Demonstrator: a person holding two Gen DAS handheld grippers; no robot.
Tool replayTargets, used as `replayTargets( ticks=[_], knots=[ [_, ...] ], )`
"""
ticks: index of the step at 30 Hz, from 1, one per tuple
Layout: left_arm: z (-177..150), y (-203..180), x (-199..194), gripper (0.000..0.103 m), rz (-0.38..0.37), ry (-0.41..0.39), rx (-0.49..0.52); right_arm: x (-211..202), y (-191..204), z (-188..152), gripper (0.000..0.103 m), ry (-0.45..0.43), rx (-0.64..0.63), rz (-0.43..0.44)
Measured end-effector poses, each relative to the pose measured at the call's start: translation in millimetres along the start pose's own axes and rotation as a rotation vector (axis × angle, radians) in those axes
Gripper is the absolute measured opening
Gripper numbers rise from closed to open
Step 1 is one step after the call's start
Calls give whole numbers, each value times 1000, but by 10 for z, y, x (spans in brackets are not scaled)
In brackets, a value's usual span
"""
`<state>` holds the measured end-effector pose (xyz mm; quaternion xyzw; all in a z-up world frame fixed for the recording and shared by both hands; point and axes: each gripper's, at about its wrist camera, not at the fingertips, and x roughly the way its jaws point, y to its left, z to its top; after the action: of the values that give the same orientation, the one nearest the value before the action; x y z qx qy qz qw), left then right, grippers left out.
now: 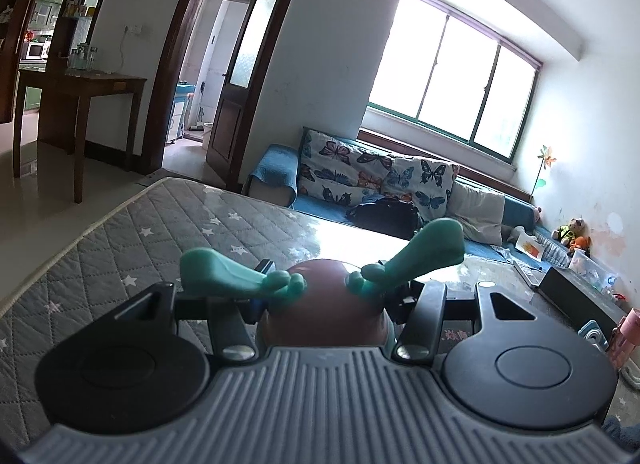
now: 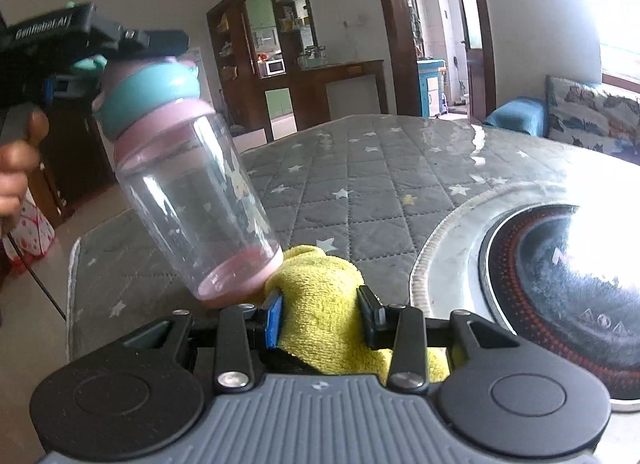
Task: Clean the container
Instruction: 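Wipe the bottle's lower side with the right tool's cloth while the left tool holds it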
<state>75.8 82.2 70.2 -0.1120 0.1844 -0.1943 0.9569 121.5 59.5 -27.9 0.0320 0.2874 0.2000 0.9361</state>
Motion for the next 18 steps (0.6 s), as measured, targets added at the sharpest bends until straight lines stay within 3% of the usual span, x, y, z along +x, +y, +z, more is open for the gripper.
replayTargets(
  ticks=[5, 8, 18],
  knots=[
    [11, -37, 29, 55, 4, 9, 12, -16, -106, 37, 37, -27, 64, -44],
    [9, -81, 53, 55, 12, 6, 23, -5, -215, 65, 37, -24, 133, -18],
    [-98, -389, 111, 56, 62, -29, 122, 34, 27, 36, 42, 27, 3, -76]
  ],
)
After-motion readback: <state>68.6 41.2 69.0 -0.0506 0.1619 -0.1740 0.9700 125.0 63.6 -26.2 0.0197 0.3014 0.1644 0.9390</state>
